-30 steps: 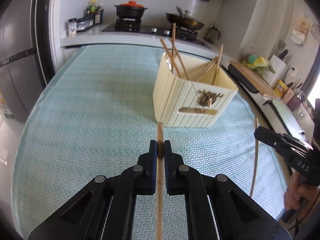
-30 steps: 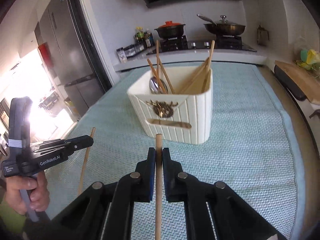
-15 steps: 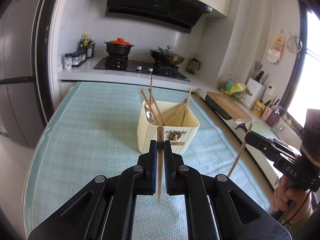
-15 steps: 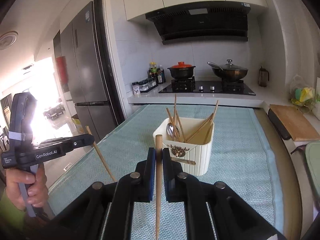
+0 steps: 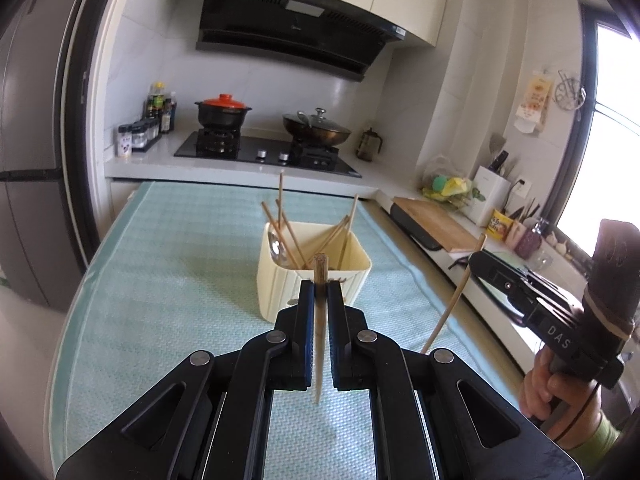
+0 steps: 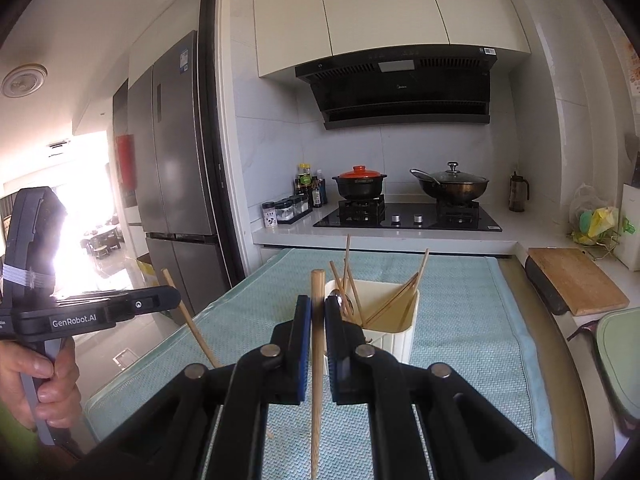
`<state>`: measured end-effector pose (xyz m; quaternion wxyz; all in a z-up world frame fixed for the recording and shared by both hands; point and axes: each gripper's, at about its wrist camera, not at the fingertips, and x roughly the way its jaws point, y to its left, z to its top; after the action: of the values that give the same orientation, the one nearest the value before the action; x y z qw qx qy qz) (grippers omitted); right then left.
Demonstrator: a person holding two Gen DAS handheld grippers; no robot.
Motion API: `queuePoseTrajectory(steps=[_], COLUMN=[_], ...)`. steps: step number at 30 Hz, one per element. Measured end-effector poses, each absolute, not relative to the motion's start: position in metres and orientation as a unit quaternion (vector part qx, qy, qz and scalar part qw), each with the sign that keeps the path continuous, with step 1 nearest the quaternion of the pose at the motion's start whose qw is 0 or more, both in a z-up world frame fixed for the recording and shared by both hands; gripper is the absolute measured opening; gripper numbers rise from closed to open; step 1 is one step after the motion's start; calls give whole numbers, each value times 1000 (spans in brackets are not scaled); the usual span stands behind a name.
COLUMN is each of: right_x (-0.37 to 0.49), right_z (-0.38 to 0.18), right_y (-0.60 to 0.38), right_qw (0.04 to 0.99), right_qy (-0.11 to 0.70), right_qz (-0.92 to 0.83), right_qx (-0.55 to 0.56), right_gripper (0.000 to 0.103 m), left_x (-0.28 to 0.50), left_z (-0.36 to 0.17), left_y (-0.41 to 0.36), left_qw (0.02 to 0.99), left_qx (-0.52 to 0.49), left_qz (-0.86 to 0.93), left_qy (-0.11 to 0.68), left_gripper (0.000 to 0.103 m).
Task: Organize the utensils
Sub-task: 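Lift the chopstick with the left tool while the right tool carries its chopstick over the holder, then open the right tool over the holder while the left tool drops its chopstick in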
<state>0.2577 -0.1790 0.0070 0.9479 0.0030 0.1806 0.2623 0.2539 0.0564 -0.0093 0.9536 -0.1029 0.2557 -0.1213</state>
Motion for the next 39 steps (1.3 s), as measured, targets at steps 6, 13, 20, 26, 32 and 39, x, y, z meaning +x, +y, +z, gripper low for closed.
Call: queuePoseTrajectory(steps=[6,13,20,26,32,39], right_x=[257,270,306,346,398,455], right_z=[9,24,68,101,91,24], right_y=[-179,-180,-179,-177,-160,-134], right_qw=[949,951,961,972,973,958], right_qy=[177,169,128,77,78,176], right_qz=[260,258,247,220,219,226], right_qx=[2,-1,-5,16,9,-27], right_gripper=[7,7,7,7,7,7], left_x=[257,268,297,342,395,450], left_z=[-7,16,63,93,79,14], left_y=[59,66,72,66,52,38], left_qw=[952,955,967,974,970,950], left_qx=[-108,-107,-92,-76,-68,-51], left_qz=[-127,-133,-123,-121,-115,-104], left_qy=[257,242,202,178,205,291], left_gripper=[4,4,4,4,4,4])
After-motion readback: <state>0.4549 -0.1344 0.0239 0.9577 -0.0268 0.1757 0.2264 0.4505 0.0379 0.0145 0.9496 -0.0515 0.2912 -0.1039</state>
